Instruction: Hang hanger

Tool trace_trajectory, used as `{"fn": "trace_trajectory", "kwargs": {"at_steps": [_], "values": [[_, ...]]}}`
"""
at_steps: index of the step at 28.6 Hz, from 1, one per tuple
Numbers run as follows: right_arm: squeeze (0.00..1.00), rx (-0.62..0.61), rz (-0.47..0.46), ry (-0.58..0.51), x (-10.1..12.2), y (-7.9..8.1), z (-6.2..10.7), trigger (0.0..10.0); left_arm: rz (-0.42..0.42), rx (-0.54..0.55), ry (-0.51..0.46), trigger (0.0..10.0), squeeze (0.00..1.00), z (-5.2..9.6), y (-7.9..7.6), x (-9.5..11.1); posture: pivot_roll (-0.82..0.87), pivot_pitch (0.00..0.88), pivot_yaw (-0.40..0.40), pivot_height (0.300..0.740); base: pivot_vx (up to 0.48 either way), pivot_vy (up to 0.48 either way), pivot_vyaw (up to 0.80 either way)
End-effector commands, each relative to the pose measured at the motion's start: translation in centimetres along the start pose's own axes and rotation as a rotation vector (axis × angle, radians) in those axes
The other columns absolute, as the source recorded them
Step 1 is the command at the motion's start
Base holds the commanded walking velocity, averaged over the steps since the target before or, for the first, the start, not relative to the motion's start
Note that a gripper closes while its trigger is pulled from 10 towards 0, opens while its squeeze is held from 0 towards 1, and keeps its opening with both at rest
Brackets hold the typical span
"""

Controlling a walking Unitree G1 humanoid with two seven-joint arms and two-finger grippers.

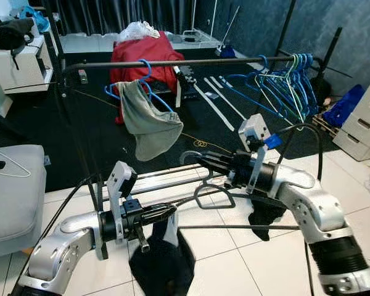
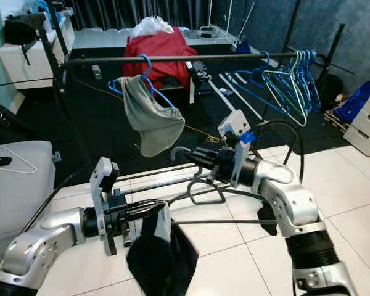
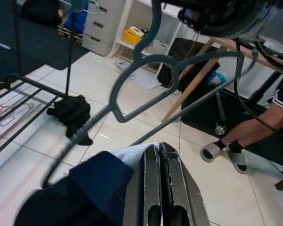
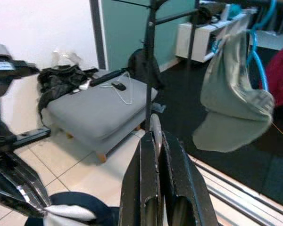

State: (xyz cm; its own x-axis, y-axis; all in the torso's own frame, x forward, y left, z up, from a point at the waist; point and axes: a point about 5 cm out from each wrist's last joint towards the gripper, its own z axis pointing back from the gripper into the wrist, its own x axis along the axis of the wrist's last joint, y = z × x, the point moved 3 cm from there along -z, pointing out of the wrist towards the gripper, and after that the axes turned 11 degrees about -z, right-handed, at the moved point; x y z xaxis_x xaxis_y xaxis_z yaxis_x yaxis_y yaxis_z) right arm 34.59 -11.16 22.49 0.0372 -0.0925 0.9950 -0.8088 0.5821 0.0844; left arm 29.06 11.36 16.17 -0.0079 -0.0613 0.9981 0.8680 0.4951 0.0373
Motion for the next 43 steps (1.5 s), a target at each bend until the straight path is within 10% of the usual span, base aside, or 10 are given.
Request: {"fn": "trace_trajectory", "kwargs": {"at_steps": [1,8,16,31,43], "values": [[0.0,-0.046,0.007,-0.016,-0.2,-0.5,0.3,10.0,-0.033,-0.001,-0.021,0.0,0.0,0.0,0.0,1.2,-0.11,0.057,-0.053,0.74,0.0,0.0,0.0],[0.0,0.151,-0.081,-0.158,0.5,2.3,0.7,10.0,-0.053,-0.002,-0.005,0.0,0.0,-0.5,-0.4,1.4,-0.11,0.052,-0.049,0.74,0.0,0.0,0.0],[0.0,0.396,-0.129,0.045,-1.6,5.0,3.2,10.0,-0.154,0.045,0.062,0.0,0.0,-0.7,0.8,0.9,-0.11,0.057,-0.049,0.74,0.0,0.0,0.0],[0.0,-0.086,-0.017,0.341,-5.6,-2.0,5.4,10.0,-0.234,0.077,0.07,0.0,0.0,0.0,2.2,1.9,-0.11,0.071,-0.049,0.74,0.0,0.0,0.0],[0.0,0.374,-0.157,0.26,-3.5,4.1,6.5,10.0,-0.304,0.089,0.055,0.0,0.0,-0.3,2.8,2.8,-0.12,0.074,-0.046,0.74,0.0,0.0,0.0]]}}
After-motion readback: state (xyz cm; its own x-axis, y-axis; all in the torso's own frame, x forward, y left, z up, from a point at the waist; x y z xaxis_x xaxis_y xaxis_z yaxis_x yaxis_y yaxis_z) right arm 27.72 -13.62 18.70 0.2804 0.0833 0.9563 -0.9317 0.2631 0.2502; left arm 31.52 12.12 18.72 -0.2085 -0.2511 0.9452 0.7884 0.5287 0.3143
